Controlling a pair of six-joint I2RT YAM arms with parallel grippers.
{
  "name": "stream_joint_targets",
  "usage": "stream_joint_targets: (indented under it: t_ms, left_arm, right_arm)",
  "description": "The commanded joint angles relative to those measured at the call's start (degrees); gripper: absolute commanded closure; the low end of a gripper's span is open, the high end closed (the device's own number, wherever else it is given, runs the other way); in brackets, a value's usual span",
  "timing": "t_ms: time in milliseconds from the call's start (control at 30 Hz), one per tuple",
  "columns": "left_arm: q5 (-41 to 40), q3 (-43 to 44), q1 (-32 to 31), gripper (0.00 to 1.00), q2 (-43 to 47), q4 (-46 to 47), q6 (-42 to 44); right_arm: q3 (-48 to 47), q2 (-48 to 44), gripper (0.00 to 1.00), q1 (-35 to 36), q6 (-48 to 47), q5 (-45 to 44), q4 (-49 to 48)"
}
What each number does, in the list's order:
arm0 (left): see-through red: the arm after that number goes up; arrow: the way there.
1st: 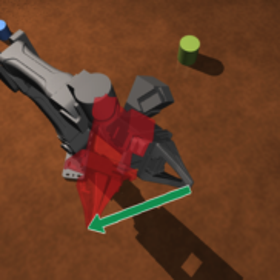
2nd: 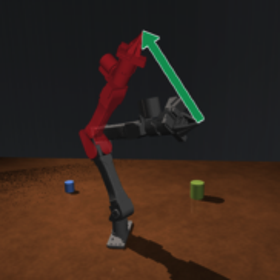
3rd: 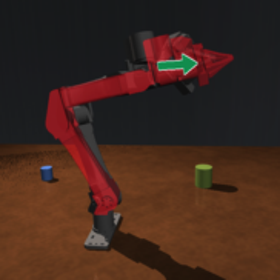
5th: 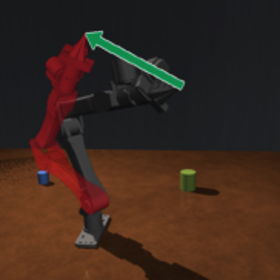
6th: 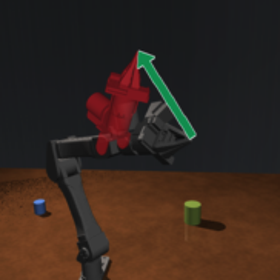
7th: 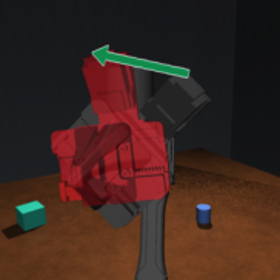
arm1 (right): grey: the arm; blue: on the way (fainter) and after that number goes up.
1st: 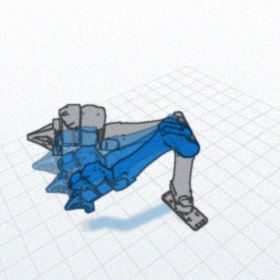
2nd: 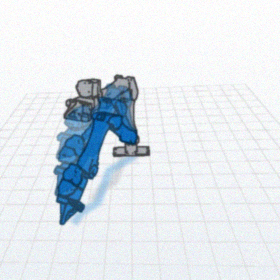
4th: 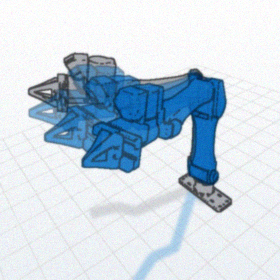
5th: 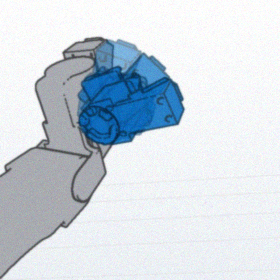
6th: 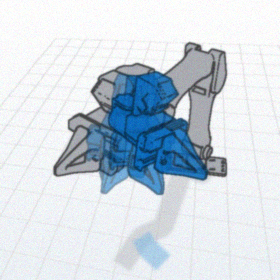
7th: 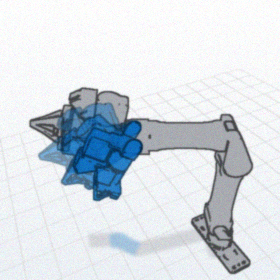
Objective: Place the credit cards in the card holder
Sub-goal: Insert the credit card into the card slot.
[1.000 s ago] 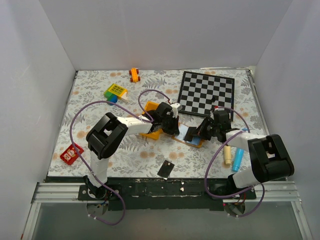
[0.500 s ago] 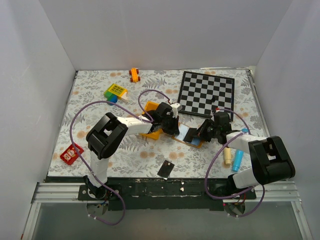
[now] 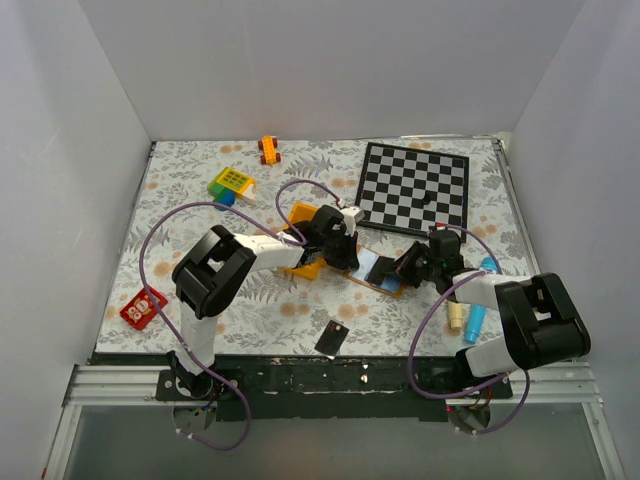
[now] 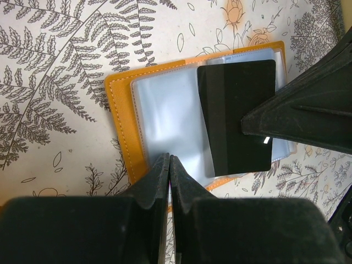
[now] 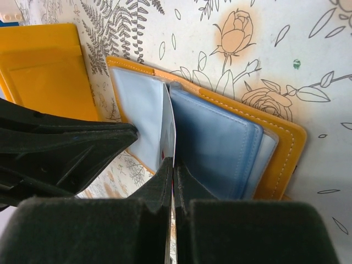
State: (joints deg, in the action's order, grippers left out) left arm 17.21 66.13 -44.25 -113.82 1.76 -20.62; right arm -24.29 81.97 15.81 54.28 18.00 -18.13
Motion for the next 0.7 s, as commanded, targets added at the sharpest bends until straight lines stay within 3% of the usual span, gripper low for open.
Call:
stream_joint_targets:
  t_ms: [0, 667]
  left_arm:
    - [-0.25, -2.49, -0.75, 1.00, -0.53, -2.82, -0.12]
    - [-0.25, -7.94, -2.07, 1.00, 1.58, -0.44, -2.58]
  right_arm:
    - [1.71, 1.35, 0.99, 0.45, -0.23, -5.34, 2.40]
    - [3.02, 5.48, 0.99, 0.45, 1.18, -1.65, -3.23]
